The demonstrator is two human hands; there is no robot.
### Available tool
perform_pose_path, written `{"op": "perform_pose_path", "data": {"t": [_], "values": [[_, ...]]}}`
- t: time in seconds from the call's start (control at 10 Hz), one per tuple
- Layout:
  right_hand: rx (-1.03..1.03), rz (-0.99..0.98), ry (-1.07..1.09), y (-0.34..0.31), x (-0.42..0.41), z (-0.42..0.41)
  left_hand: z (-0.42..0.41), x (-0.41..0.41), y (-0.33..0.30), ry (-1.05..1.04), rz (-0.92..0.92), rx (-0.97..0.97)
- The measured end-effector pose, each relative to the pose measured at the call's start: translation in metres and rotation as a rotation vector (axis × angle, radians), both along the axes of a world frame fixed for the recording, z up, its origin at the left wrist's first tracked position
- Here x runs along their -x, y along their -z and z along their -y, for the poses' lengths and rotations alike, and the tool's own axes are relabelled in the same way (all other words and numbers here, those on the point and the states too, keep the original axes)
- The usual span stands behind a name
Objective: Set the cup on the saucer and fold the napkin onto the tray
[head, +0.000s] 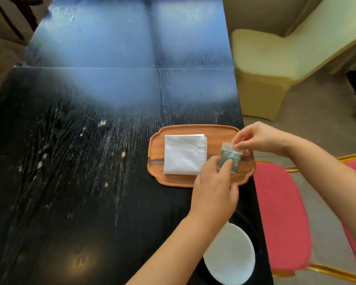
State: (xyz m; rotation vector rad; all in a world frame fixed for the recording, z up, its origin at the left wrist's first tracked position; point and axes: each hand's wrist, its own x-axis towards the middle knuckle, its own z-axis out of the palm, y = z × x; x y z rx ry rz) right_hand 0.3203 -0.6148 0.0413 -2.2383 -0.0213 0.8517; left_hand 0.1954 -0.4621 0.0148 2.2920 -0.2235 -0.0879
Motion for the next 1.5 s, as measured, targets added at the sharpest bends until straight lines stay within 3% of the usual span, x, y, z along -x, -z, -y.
{"op": "perform_pose_path", "data": {"t": [0.1,0.3,0.4,0.7,1.1,1.4,1.5], "values": [[0.015,-0.012,-0.025,0.014,-0.005,0.002,0.013,-0.003,0.004,0.029,0.059,-0.139],[0.111,0.1,-0.056,0.035,-0.015,-0.004,0.022,-0.012,0.014,0.167,-0.117,-0.403],[0.169,0.262,-0.073,0.045,-0.009,-0.007,0.026,-0.011,0.02,0.189,-0.187,-0.439],[0.152,0.431,-0.034,0.055,-0.001,-0.009,0.032,-0.011,0.027,0.153,-0.183,-0.419],[0.155,0.436,-0.016,0.063,0.0,-0.009,0.032,-0.011,0.031,0.161,-0.155,-0.466],[0.199,0.557,0.073,0.052,0.012,-0.009,0.018,-0.012,0.013,0.065,0.024,-0.347],[0.219,0.498,0.034,0.039,0.02,-0.015,0.006,-0.016,-0.002,0.066,-0.014,-0.349]]}}
